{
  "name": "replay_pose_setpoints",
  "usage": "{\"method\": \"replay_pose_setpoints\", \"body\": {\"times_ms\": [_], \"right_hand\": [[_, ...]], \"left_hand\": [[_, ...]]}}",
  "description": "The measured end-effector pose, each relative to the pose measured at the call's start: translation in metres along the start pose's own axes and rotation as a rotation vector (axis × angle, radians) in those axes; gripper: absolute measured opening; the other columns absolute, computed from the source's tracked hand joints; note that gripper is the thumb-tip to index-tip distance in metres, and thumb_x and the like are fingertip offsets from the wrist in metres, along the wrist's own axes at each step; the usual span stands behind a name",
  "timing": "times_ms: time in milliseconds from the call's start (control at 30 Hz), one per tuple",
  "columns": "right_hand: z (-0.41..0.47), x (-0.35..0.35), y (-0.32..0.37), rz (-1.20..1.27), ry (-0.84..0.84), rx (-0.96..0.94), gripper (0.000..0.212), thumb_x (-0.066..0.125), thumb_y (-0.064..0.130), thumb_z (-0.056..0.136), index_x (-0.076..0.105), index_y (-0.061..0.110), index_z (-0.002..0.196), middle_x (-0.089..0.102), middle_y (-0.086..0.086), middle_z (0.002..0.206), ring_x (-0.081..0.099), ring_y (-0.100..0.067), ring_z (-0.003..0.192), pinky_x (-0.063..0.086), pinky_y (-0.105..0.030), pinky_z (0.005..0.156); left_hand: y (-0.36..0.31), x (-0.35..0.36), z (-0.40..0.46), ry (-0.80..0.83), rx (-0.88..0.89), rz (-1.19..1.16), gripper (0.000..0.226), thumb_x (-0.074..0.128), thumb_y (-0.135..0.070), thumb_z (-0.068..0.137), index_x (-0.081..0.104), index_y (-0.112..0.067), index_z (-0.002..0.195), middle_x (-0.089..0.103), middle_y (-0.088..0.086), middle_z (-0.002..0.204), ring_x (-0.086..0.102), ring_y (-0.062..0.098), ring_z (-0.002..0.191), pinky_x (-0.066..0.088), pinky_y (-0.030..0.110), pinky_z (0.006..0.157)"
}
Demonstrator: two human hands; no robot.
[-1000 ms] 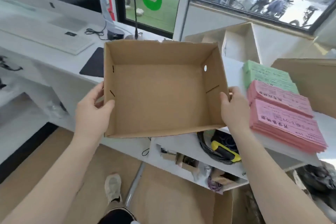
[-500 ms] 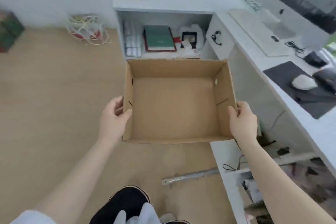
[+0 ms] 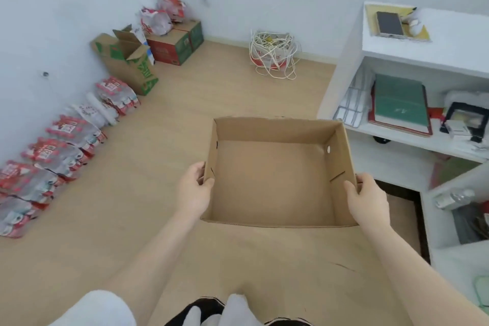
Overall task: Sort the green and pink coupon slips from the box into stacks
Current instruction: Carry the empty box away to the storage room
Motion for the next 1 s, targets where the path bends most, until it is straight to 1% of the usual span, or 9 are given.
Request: {"method": "replay_pose_setpoints", "body": {"times_ms": [67,167,233,300,367,567,767,867,1000], "right_hand": [[0.025,0.03,0.031,-0.005,0.032,-0.036,0.028,0.047,0.025,0.095,0.05,0.009,0.117,0.061,-0.01,0.107,0.056,-0.033,0.096,0.041,-0.036,0.074],[0.067,0.066,0.073,-0.015,0.072,-0.08,0.03,0.046,0.026,0.095,0.049,0.008,0.119,0.061,-0.011,0.112,0.055,-0.035,0.099,0.042,-0.039,0.078],[0.099,0.084,0.097,-0.041,0.093,-0.118,0.026,0.046,0.026,0.095,0.049,0.008,0.114,0.061,-0.011,0.107,0.056,-0.035,0.094,0.044,-0.04,0.076],[0.138,0.1,0.122,-0.093,0.096,-0.185,0.021,0.044,0.025,0.096,0.049,0.009,0.109,0.06,-0.011,0.097,0.055,-0.034,0.085,0.045,-0.039,0.069],[0.185,0.114,0.149,-0.138,0.104,-0.239,0.022,0.043,0.025,0.096,0.05,0.009,0.112,0.06,-0.011,0.095,0.053,-0.032,0.083,0.042,-0.036,0.066],[0.358,0.152,0.242,-0.147,0.158,-0.282,0.022,0.043,0.027,0.094,0.051,0.014,0.11,0.063,-0.012,0.099,0.057,-0.036,0.088,0.05,-0.046,0.074],[0.5,0.18,0.361,-0.198,0.177,-0.343,0.022,0.044,0.026,0.095,0.051,0.013,0.111,0.062,-0.011,0.103,0.056,-0.035,0.091,0.043,-0.036,0.069],[0.56,0.211,0.41,-0.174,0.202,-0.367,0.026,0.045,0.024,0.095,0.051,0.013,0.118,0.061,-0.011,0.109,0.056,-0.035,0.097,0.04,-0.034,0.07],[0.639,0.271,0.463,-0.146,0.273,-0.359,0.03,0.048,0.024,0.094,0.051,0.013,0.122,0.061,-0.009,0.112,0.056,-0.031,0.1,0.039,-0.032,0.072]], "left_hand": [[0.001,-0.016,0.039,-0.029,-0.007,0.011,0.035,0.049,0.008,0.087,0.054,-0.013,0.115,0.061,-0.005,0.106,0.059,0.013,0.096,0.041,0.023,0.083],[0.003,-0.034,0.095,-0.084,-0.047,-0.003,0.035,0.051,0.006,0.087,0.054,-0.014,0.116,0.062,-0.003,0.11,0.059,0.016,0.103,0.045,0.032,0.093],[0.003,-0.036,0.132,-0.112,-0.067,-0.015,0.036,0.052,0.005,0.087,0.054,-0.014,0.118,0.063,0.0,0.115,0.059,0.016,0.105,0.045,0.036,0.096],[0.001,-0.031,0.171,-0.139,-0.074,-0.031,0.036,0.052,0.005,0.087,0.054,-0.014,0.118,0.063,0.002,0.117,0.06,0.018,0.107,0.045,0.038,0.097],[-0.002,-0.022,0.213,-0.168,-0.093,-0.056,0.037,0.053,0.005,0.087,0.054,-0.013,0.119,0.063,0.004,0.119,0.059,0.02,0.108,0.045,0.039,0.097],[-0.058,0.019,0.362,-0.237,-0.098,-0.124,0.037,0.052,0.004,0.088,0.055,-0.014,0.12,0.063,0.004,0.118,0.058,0.021,0.107,0.045,0.042,0.097],[-0.14,0.025,0.503,-0.301,-0.064,-0.122,0.036,0.053,0.004,0.087,0.057,-0.018,0.115,0.062,-0.003,0.108,0.059,0.017,0.103,0.045,0.034,0.094],[-0.161,0.021,0.564,-0.324,-0.064,-0.076,0.036,0.053,0.003,0.086,0.057,-0.016,0.117,0.061,-0.005,0.107,0.058,0.013,0.097,0.043,0.026,0.087],[-0.169,0.015,0.661,-0.345,-0.082,-0.018,0.036,0.055,0.001,0.086,0.058,-0.015,0.118,0.061,-0.006,0.108,0.057,0.012,0.098,0.042,0.025,0.085]]}}
Point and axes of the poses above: each hand's wrist, its own z-axis towards the middle knuckle, its own x-axis out of the palm, y = z × x, the point moved 4 cm from there along z, towards the middle knuckle
